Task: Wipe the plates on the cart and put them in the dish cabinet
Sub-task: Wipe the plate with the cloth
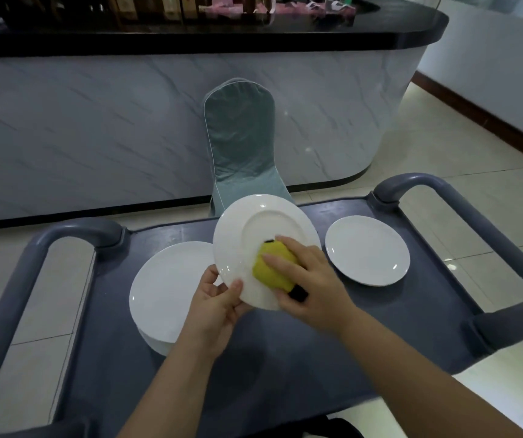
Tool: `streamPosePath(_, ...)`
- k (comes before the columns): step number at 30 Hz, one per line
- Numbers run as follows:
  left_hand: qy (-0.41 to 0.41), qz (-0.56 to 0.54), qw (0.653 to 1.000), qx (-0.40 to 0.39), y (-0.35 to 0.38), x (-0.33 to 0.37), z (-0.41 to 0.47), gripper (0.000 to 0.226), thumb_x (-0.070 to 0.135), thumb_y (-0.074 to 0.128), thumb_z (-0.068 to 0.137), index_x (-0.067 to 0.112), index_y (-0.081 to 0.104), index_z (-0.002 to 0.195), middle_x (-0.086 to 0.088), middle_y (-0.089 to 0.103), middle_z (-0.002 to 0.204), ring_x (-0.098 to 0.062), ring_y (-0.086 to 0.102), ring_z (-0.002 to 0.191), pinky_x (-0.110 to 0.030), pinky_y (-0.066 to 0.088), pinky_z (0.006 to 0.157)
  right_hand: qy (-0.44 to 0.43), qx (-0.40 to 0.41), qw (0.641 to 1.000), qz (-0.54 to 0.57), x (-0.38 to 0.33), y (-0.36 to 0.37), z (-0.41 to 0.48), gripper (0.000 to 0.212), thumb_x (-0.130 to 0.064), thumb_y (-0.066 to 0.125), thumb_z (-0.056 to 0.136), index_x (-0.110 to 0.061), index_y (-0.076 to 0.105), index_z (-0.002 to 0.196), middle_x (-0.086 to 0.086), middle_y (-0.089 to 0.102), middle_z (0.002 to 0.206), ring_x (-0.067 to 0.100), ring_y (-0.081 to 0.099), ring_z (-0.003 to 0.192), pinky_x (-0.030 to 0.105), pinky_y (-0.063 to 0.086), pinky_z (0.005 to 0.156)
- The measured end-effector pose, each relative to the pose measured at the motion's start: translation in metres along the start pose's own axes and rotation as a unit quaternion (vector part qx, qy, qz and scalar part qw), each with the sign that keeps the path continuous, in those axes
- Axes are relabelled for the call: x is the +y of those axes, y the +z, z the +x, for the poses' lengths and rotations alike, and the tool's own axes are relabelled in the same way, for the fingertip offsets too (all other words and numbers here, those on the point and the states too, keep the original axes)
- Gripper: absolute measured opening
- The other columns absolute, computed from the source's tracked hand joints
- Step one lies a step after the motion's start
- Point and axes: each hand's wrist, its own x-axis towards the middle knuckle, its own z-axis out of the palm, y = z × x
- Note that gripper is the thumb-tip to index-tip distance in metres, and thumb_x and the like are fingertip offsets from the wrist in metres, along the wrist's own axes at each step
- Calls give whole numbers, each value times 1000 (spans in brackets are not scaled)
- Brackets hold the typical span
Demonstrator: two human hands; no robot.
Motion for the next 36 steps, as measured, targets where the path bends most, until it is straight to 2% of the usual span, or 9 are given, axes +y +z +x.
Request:
streamPosePath(3,-12,16,1000,-14,-2,-5,-7,26,-8,49,91,11,55,108,-11,73,100,-25,71,90,-38,60,68,23,28,999,-24,30,-25,-11,54,-25,66,80,-26,56,133,9,45,145,26,50,111,31,36,104)
streamPosePath(7,-10,68,997,-45,11,-14,-12,29,-11,51,90,9,53,111,-14,71,102,-27,69,94,-41,60,73,171,114,979,-14,25,-21,34,54,-37,59,83,-26,56,136,10,44,147,28,46,118,35,33,107)
streamPosePath(14,8,49,998,-42,1,5,-13,33,-2,64,79,12,54,108,-15,72,101,-30,69,94,-39,60,70,-11,-18,1000,19,-2,-25,-23,56,-23,67,80,-30,55,135,-1,40,148,20,47,119,31,35,106)
streamPosePath(20,6,187,977,-98,9,-4,-25,34,8,68,77,9,55,108,-17,71,96,-33,67,91,-55,54,82,235,159,957,60,34,-39,21,59,-45,53,79,-32,52,138,-2,47,139,8,42,122,39,35,110)
streamPosePath(22,16,213,973,-90,13,-1,-27,32,7,68,79,9,56,108,-20,71,96,-34,68,92,-56,53,83,194,120,972,60,8,-32,43,58,-43,54,80,-33,52,137,4,46,143,16,42,125,35,32,110)
streamPosePath(24,20,225,971,-73,14,5,-27,31,1,68,84,12,57,111,-19,72,100,-35,69,96,-52,56,82,56,39,997,39,-25,-21,45,53,-39,58,81,-31,56,133,8,48,142,24,45,121,36,34,105)
streamPosePath(27,19,221,974,-50,12,10,-30,38,2,66,85,15,56,119,-17,71,105,-34,69,98,-44,56,74,-120,-59,991,-3,-30,-19,43,47,-35,60,84,-29,59,130,10,50,141,28,49,112,37,36,101)
streamPosePath(32,22,271,961,-59,15,9,-39,19,0,63,90,8,56,106,-19,72,95,-34,69,92,-44,56,77,137,53,988,47,1,-32,81,52,-33,58,82,-23,59,133,11,51,137,23,44,118,45,36,105)
streamPosePath(36,21,247,968,-42,5,13,-41,35,9,75,81,21,62,111,-18,71,104,-37,67,98,-58,50,85,-106,-85,990,26,-34,-14,47,51,-33,62,83,-28,56,134,12,51,138,36,53,108,46,43,98)
